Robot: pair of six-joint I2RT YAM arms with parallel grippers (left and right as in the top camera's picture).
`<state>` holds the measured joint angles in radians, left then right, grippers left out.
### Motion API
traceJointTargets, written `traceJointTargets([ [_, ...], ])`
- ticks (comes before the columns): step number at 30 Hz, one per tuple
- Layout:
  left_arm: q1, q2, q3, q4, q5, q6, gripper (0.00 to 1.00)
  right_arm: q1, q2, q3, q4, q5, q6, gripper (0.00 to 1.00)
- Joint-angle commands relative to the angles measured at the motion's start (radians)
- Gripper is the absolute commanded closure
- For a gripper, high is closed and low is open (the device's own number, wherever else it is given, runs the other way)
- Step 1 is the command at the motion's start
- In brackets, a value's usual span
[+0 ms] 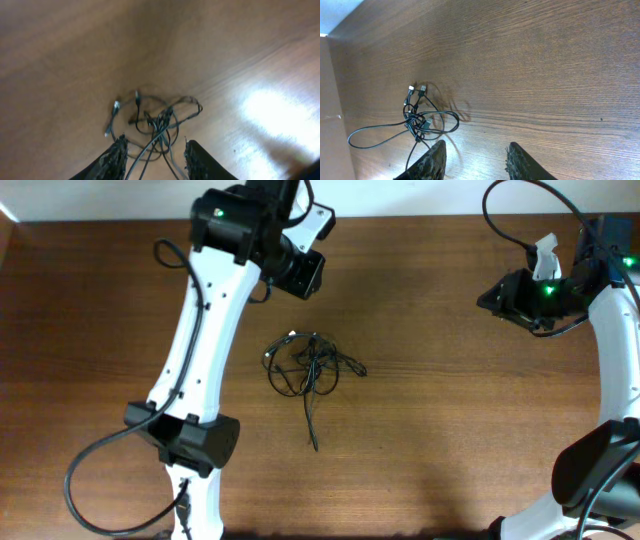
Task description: Untangle cables
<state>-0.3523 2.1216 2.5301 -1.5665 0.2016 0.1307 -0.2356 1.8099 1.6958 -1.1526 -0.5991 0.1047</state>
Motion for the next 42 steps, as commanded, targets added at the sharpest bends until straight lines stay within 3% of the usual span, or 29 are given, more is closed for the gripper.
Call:
traceJointTargets([
  [1, -0.008, 0.009, -0.244, 0.119, 0.003, 0.012, 0.61, -0.001, -0.031, -0.008, -0.005, 0.012, -0.004, 0.6],
  [5, -0.008, 0.01, -0.488, 0.355, 0.034, 0.187, 0.6, -0.001, -0.031, -0.008, -0.005, 0.012, -0.004, 0.59],
  [8, -0.007, 0.01, -0.555, 0.35, 0.136, 0.295, 0.59, -0.001, -0.031, -0.008, -0.011, 0.012, -0.004, 0.59],
  [17, -0.008, 0.01, -0.779, 0.479, 0.136, 0.278, 0.58, -0.001, -0.031, -0.008, -0.012, 0.012, -0.004, 0.59],
  [18, -0.008, 0.01, -0.807, 0.479, 0.136, 0.274, 0.66, -0.001, -0.031, -0.009, -0.011, 0.012, -0.004, 0.59],
  [22, -0.038, 0.01, -0.898, 0.504, 0.136, 0.176, 0.68, -0.001, -0.031, -0.008, -0.011, 0.012, -0.004, 0.58],
  [27, -0.091, 0.01, -1.023, 0.732, 0.135, 0.063, 0.69, -0.001, -0.031, -0.009, -0.011, 0.012, -0.004, 0.58],
  [28, -0.1, 0.01, -1.045, 0.773, 0.134, 0.041, 0.76, 0.0, -0.031, -0.009, -0.012, 0.012, -0.004, 0.58],
  [30, -0.105, 0.008, -1.024, 0.763, 0.136, 0.023, 1.0, 0.0, -0.031, -0.009, -0.014, 0.009, -0.004, 0.58],
  [35, -0.063, -0.072, -0.746, 0.597, 0.303, 0.013, 1.0, 0.043, -0.031, -0.009, -0.019, -0.019, -0.005, 0.59],
  [39, -0.035, -0.123, -0.539, 0.465, 0.426, 0.021, 1.0, 0.152, -0.031, -0.008, 0.05, -0.282, -0.027, 0.6],
  [42, -0.014, -0.139, -0.465, 0.407, 0.561, 0.041, 1.0, 0.24, -0.031, 0.039, 0.131, -0.371, -0.015, 0.6],
])
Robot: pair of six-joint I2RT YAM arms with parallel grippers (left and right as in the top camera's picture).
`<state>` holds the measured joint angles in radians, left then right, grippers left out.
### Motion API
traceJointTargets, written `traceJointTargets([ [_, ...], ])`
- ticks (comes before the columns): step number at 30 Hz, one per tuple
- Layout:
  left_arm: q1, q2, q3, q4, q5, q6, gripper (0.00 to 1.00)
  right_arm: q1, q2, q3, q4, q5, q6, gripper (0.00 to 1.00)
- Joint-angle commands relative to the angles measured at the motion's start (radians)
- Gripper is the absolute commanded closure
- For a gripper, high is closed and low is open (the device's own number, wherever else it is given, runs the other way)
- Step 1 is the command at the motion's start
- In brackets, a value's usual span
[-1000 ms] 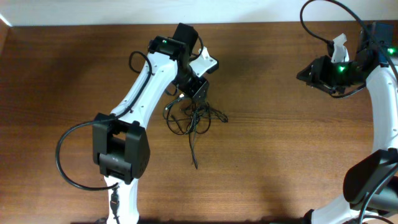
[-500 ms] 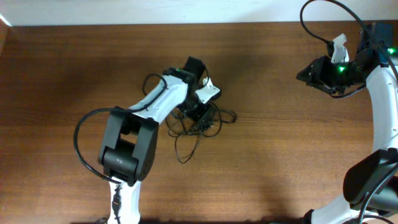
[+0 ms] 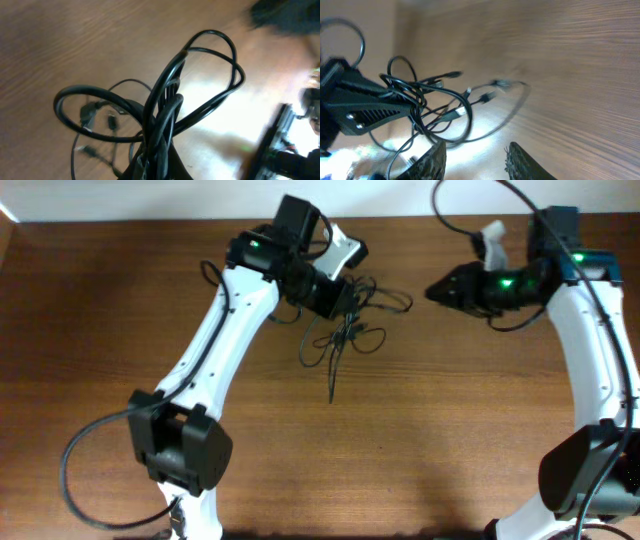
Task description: Untangle cables
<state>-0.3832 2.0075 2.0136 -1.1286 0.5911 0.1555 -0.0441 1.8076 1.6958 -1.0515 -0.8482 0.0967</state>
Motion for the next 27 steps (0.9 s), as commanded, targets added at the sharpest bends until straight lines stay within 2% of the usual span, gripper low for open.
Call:
traceJointTargets([
  [1, 0.027, -0.026, 0.054, -0.032, 0.225, 0.025, 1.0, 0.067, -0.029, 0.067, 0.035, -0.121, -0.007, 0.6],
  [5, 0.074, -0.026, 0.054, -0.003, 0.451, 0.024, 1.0, 0.111, -0.029, 0.142, 0.035, -0.093, 0.043, 0.6],
  [12, 0.091, -0.026, 0.054, 0.175, 0.448, -0.128, 1.0, 0.203, -0.025, 0.14, -0.086, 0.209, 0.104, 0.6],
  [14, 0.096, -0.026, 0.054, 0.225, 0.427, -0.142, 1.0, 0.224, -0.016, 0.14, -0.118, 0.316, 0.135, 0.92],
  [15, 0.104, -0.026, 0.054, 0.237, 0.386, -0.142, 1.0, 0.221, -0.016, 0.14, -0.138, 0.352, 0.145, 0.96],
  [16, 0.13, -0.026, 0.054, 0.238, 0.266, -0.15, 1.0, 0.202, -0.021, 0.141, -0.156, 0.401, 0.145, 0.96],
  [21, 0.207, -0.026, 0.054, 0.238, -0.11, -0.168, 1.0, 0.072, -0.111, 0.143, -0.205, 0.412, 0.097, 0.96],
  [25, 0.211, -0.026, 0.054, 0.234, -0.315, -0.168, 1.0, -0.053, -0.226, 0.143, -0.254, 0.415, 0.064, 0.96],
  [27, 0.21, -0.026, 0.054, 0.229, -0.314, -0.168, 1.0, -0.106, -0.258, 0.143, -0.258, 0.387, 0.062, 0.96],
])
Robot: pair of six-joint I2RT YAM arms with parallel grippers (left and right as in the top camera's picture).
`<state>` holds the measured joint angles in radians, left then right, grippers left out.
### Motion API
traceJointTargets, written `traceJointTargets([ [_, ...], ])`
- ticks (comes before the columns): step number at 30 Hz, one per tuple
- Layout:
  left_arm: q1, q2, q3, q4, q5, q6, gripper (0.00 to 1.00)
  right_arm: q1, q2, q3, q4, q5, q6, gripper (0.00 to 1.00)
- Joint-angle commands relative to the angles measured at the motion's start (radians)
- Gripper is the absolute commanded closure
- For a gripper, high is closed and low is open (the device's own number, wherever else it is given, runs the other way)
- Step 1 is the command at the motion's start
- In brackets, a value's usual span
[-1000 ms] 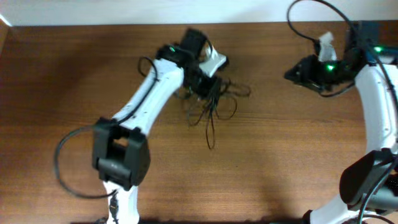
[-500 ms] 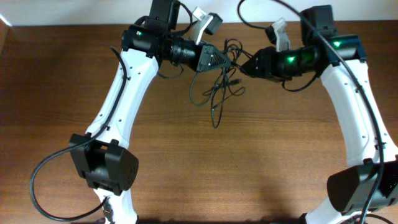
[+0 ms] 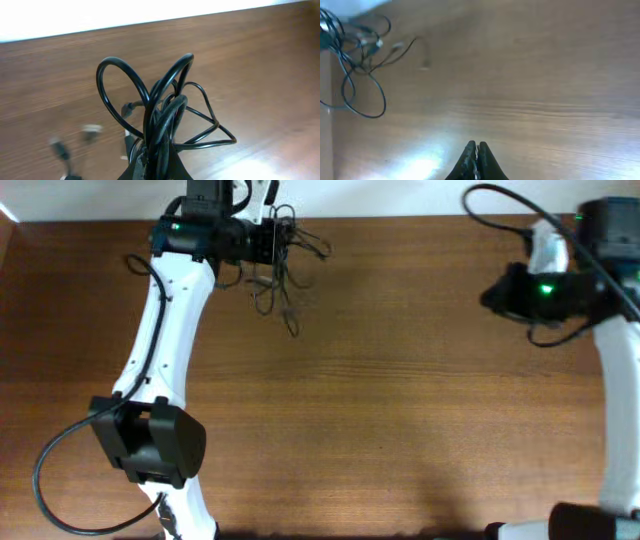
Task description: Untangle cables
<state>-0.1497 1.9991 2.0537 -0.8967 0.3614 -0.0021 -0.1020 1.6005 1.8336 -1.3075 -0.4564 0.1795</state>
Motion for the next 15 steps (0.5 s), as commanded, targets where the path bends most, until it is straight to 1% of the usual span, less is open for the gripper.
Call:
traceJointTargets([
  [1, -0.029, -0.018, 0.014, -0.013, -0.046, -0.01, 1.0, -0.057, -0.057, 0.005, -0.002, -0.06, -0.047, 0.96],
  [3, -0.034, -0.018, 0.014, -0.013, 0.072, -0.01, 1.0, -0.038, -0.05, 0.005, 0.003, -0.137, -0.089, 0.95],
  [5, -0.038, -0.018, 0.014, -0.013, 0.245, -0.01, 1.0, 0.029, -0.037, 0.005, 0.044, -0.163, -0.106, 0.69],
  [7, -0.044, -0.018, 0.014, -0.016, 0.455, -0.009, 1.0, 0.108, -0.034, 0.005, 0.119, -0.164, -0.105, 0.48],
  [8, -0.047, -0.018, 0.014, -0.018, 0.546, -0.009, 1.0, 0.138, -0.034, 0.005, 0.151, -0.16, -0.105, 0.41],
  [9, -0.052, -0.018, 0.014, -0.024, 0.636, -0.009, 1.0, 0.173, -0.029, 0.005, 0.196, -0.16, -0.098, 0.4],
  [11, -0.063, -0.018, 0.014, -0.033, 0.728, -0.009, 1.0, 0.207, -0.016, 0.005, 0.249, -0.161, -0.094, 0.4],
  [13, -0.078, -0.018, 0.014, -0.054, 0.769, -0.005, 1.0, 0.225, 0.002, 0.005, 0.285, -0.161, -0.082, 0.4],
  [15, -0.101, -0.018, 0.014, -0.08, 0.769, -0.005, 1.0, 0.235, 0.021, 0.005, 0.311, -0.161, -0.082, 0.4],
])
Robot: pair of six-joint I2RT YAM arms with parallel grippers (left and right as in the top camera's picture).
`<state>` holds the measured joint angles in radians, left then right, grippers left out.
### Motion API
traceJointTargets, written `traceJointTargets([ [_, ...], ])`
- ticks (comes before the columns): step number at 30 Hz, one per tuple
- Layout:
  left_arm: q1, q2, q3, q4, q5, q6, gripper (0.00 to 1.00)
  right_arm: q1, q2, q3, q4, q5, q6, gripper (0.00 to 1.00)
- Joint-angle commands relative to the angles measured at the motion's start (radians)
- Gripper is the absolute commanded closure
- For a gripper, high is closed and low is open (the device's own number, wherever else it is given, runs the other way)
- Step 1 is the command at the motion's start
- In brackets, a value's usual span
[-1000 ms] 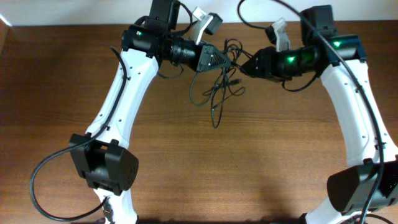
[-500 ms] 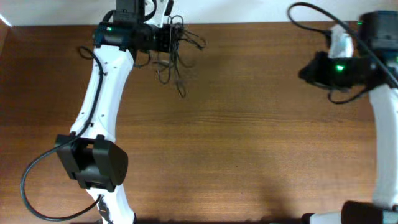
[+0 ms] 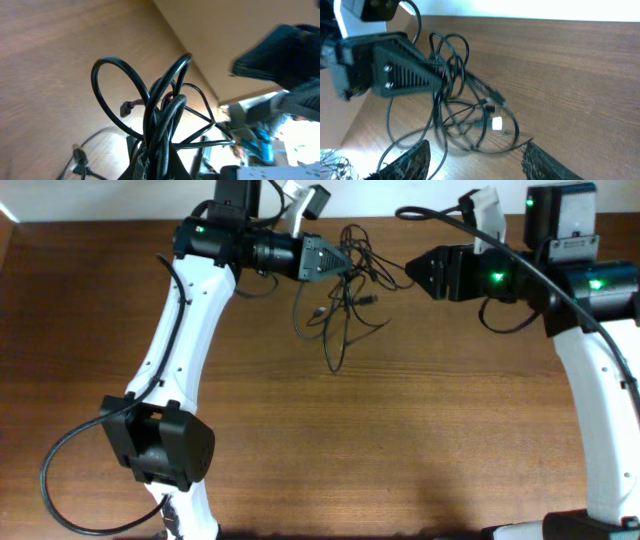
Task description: Untangle cables
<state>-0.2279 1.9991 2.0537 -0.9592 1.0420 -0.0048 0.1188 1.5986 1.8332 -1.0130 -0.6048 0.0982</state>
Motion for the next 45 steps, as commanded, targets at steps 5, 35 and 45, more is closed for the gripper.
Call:
traceJointTargets([
  [5, -0.067, -0.018, 0.014, -0.03, 0.116, -0.002, 1.0, 0.014, 0.077, 0.005, 0.06, -0.016, -0.001, 0.49],
  [35, 0.016, -0.018, 0.014, -0.014, 0.224, -0.003, 0.98, 0.024, 0.121, 0.005, 0.005, 0.585, 0.356, 0.96],
  [45, 0.042, -0.018, 0.014, -0.015, 0.174, -0.003, 0.92, -0.032, 0.043, 0.006, -0.122, 0.961, 0.435, 0.96],
])
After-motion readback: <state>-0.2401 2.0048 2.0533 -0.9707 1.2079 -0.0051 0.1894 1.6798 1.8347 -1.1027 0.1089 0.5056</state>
